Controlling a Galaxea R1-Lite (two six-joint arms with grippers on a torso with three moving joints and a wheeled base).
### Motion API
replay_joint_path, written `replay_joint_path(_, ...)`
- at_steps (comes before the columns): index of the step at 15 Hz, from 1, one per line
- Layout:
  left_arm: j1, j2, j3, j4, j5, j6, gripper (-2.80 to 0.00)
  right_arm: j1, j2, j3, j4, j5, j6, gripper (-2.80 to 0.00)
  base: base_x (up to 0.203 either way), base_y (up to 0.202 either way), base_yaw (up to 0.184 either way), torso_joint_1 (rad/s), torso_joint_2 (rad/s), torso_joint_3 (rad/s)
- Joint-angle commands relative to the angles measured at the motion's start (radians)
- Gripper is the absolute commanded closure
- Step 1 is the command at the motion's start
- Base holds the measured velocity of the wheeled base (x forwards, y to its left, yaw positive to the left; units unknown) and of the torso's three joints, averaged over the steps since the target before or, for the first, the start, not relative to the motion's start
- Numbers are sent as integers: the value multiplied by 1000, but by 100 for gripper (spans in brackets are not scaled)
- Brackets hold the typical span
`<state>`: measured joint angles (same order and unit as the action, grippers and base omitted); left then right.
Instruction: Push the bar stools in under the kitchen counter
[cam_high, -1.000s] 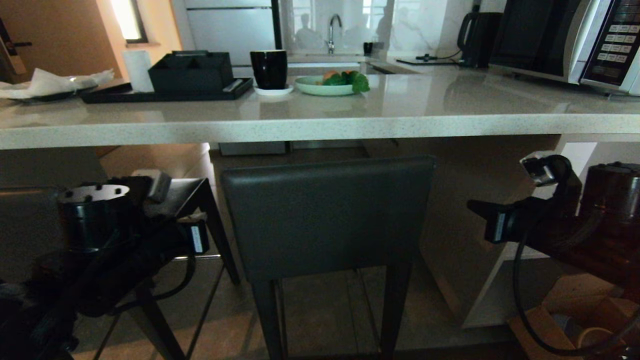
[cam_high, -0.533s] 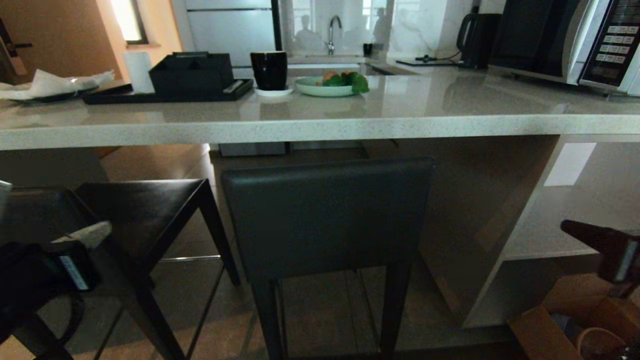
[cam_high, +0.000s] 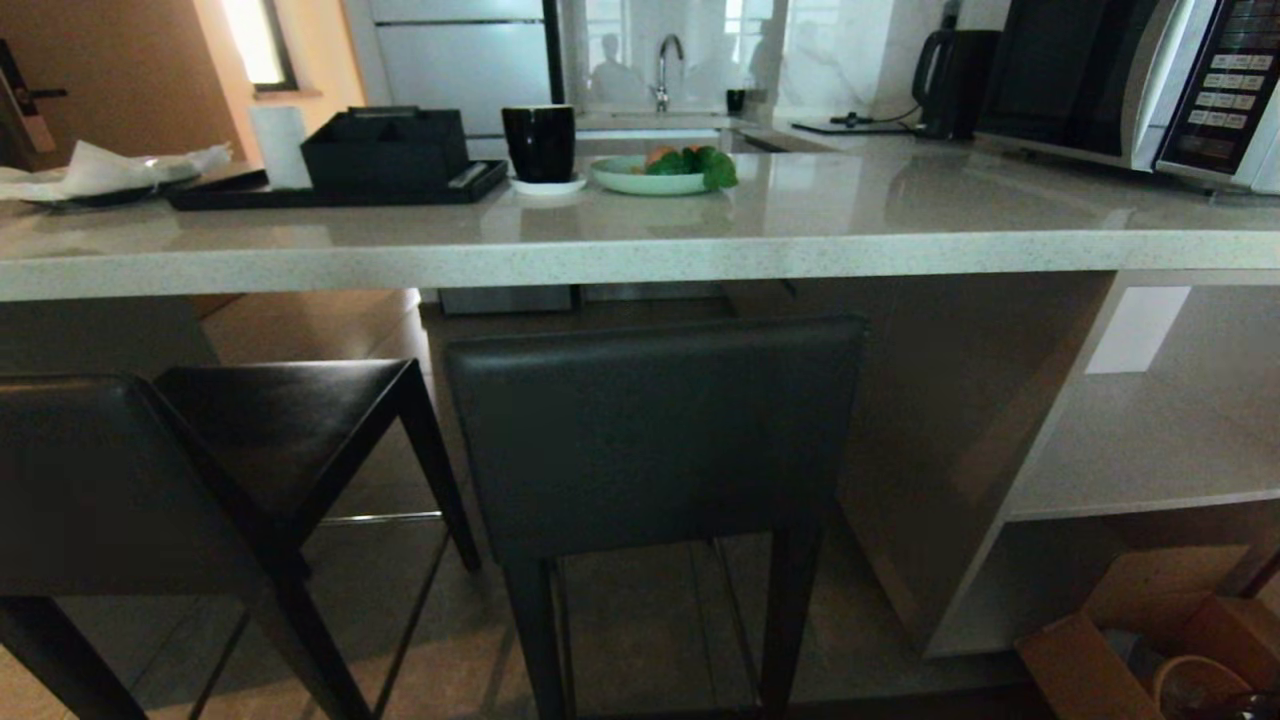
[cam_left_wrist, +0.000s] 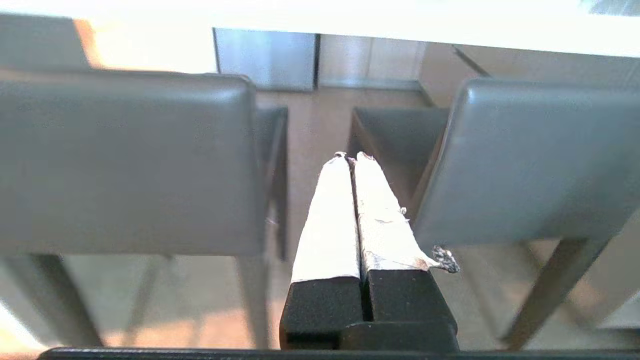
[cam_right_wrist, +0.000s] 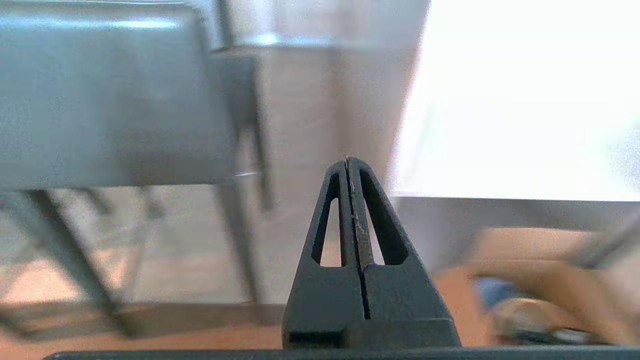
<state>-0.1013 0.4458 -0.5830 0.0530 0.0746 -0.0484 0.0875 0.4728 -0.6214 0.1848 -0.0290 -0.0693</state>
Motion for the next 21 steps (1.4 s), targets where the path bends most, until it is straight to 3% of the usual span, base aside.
replay_joint_path(1, 11, -149, -9, 83, -4, 47, 0, -29, -193, -65, 165, -14, -32, 0, 0, 0, 0, 0, 0, 0)
replay_joint_path(3, 19, -162, -18, 117, 87, 54, 0, -89, -279, -132, 330, -31, -54, 0, 0, 0, 0, 0, 0, 0)
replay_joint_path(6, 120, -219, 9, 124, 60, 59, 0, -97, -297, -160, 345, -6, -60, 0, 0, 0, 0, 0, 0, 0)
replay_joint_path(9, 113, -380, 150, 132, -2, 71, 0, -92, -433, -89, 347, 99, -68, 0, 0, 0, 0, 0, 0, 0)
replay_joint_path(11, 108, -444, 294, 127, 0, 92, 0, -90, -476, 11, 349, 93, -55, 0, 0, 0, 0, 0, 0, 0)
replay_joint_path(13, 107, -444, 483, 19, -13, 117, 0, -89, -474, 119, 340, 114, -14, 0, 0, 0, 0, 0, 0, 0)
replay_joint_path(15, 105, -444, 587, -80, -58, 154, 0, -89, -473, 243, 264, 136, -9, 0, 0, 0, 0, 0, 0, 0)
replay_joint_path(17, 104, -444, 583, -51, -89, 169, 0, -89, -473, 439, 59, 135, -28, 0, 0, 0, 0, 0, 0, 0)
replay_joint_path(19, 104, -444, 583, -53, -80, 113, 0, -89, -473, 615, -134, 111, -73, 0, 0, 0, 0, 0, 0, 0)
replay_joint_path(21, 104, -444, 583, -55, -77, 98, 0, -88, -473, 630, -165, 81, -49, 0, 0, 0, 0, 0, 0, 0)
